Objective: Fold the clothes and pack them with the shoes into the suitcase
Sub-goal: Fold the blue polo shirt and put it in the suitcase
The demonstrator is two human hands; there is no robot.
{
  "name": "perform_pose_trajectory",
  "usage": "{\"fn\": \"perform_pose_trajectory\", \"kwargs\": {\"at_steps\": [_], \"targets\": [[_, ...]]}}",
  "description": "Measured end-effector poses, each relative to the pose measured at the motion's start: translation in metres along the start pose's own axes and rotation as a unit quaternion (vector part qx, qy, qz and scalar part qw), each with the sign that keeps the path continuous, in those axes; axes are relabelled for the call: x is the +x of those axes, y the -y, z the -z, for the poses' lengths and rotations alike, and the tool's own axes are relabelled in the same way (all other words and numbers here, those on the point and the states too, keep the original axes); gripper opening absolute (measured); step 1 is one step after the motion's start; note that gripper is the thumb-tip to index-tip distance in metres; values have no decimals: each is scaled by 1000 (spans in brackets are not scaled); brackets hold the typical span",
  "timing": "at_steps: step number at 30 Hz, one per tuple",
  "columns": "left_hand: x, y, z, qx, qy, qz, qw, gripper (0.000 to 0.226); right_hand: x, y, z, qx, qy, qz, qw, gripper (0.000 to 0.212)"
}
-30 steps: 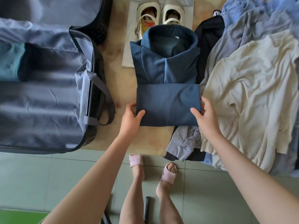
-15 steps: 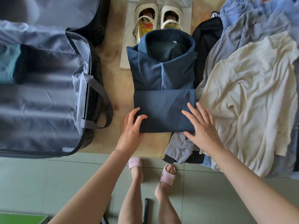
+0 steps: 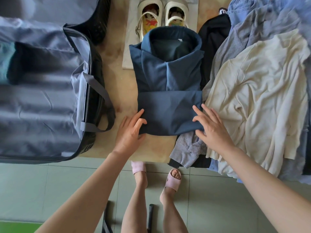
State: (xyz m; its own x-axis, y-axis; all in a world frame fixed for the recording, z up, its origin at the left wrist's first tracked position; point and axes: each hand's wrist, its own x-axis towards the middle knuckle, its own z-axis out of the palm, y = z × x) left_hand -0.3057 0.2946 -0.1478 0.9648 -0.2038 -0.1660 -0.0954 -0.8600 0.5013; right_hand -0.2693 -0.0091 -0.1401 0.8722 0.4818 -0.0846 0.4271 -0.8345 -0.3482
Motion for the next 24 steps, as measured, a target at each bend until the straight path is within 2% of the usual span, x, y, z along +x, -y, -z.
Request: {"fn": "perform_pose_trajectory", "kwargs": {"at_steps": [3,7,12,14,16,19,21,24], "targets": [[1,3,1,-2,-41,-33,999,25,0,-1,2,6,-25,18,1000,20],[-1,-1,13,-5,-75,-65,995,17,-4,2,12,20,-63,23,998,20],[-11,-14,36,-52,-113,-80,989,26,-16,15,32,64,-114,-8,991,22],[-22,-24,44,-79,-134,-39,987,30,-26,26,40,108,-137,-30,984,31],[-34,-38,50,-119,-140,19,983,32,-37,39,47,162,-155,-75,972,28],[-41,-52,56,-181,-138,115,967,22,-41,51,53,229,-153,-143,951,34],[-32,-58,59,-225,-138,181,947,10,-28,53,60,244,-166,-154,943,39],[-3,-61,62,-302,-172,267,899,16,14,53,67,257,-178,-186,932,38]]}}
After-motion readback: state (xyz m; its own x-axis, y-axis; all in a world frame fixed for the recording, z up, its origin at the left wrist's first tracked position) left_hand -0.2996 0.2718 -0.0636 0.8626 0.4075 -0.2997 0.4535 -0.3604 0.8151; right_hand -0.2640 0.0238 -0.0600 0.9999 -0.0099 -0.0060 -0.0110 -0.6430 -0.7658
